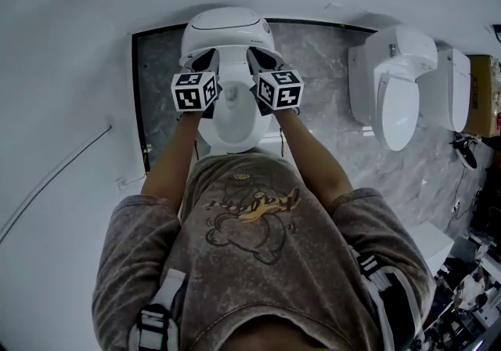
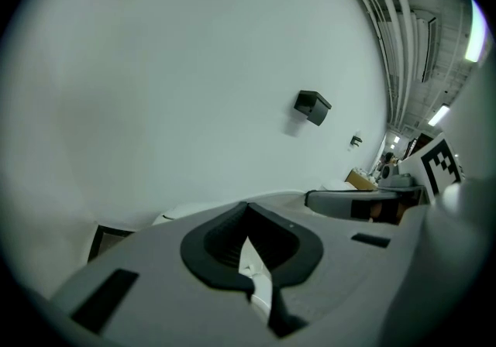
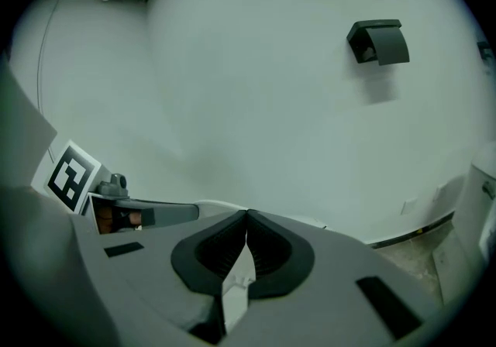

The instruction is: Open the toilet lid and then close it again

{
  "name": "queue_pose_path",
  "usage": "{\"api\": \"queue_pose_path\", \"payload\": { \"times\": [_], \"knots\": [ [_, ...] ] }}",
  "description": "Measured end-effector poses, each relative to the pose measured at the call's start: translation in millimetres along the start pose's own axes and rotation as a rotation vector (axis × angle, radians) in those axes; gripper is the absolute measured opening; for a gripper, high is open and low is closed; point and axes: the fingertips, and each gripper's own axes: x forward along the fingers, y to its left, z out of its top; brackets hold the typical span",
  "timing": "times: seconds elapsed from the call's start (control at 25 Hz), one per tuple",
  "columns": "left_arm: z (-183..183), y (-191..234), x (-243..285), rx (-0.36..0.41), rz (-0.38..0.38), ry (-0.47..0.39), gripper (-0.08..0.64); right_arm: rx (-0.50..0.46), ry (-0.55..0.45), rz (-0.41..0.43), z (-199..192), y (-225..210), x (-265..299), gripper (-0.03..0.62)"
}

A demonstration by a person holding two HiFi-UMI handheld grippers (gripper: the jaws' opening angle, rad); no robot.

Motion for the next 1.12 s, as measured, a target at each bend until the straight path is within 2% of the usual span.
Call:
{"api": "queue_pose_path", "payload": {
  "times": [0.16, 0.32, 0.48, 0.6, 0.8, 0.88, 1.0, 1.12],
  "knots": [
    [12, 5, 18, 0.0, -0.011, 0.005, 0.009, -0.001, 0.048, -0.037, 2, -15, 18, 0.026],
    [18, 12, 29, -0.004, -0.011, 0.012, 0.009, -0.001, 0.041, -0.05, 11, -22, 28, 0.028],
    [33, 8, 29, -0.002, -0.041, -0.017, 0.009, -0.002, -0.018, -0.036, 28, -25, 26, 0.028],
    [43, 4, 25, 0.033, -0.052, -0.045, 0.009, -0.005, -0.071, -0.032, 39, -26, 21, 0.028],
    [54, 7, 23, 0.085, -0.045, -0.068, 0.012, -0.013, -0.082, -0.023, 43, -25, 21, 0.033],
    [61, 11, 23, 0.082, -0.042, -0.085, 0.042, -0.011, -0.084, -0.005, 46, -24, 23, 0.076],
    [70, 13, 24, 0.089, -0.049, -0.103, 0.135, -0.013, -0.076, 0.037, 50, -19, 28, 0.248],
    [71, 12, 31, 0.133, -0.069, -0.091, 0.254, -0.041, -0.06, 0.068, 54, -18, 34, 0.285]
  ]
}}
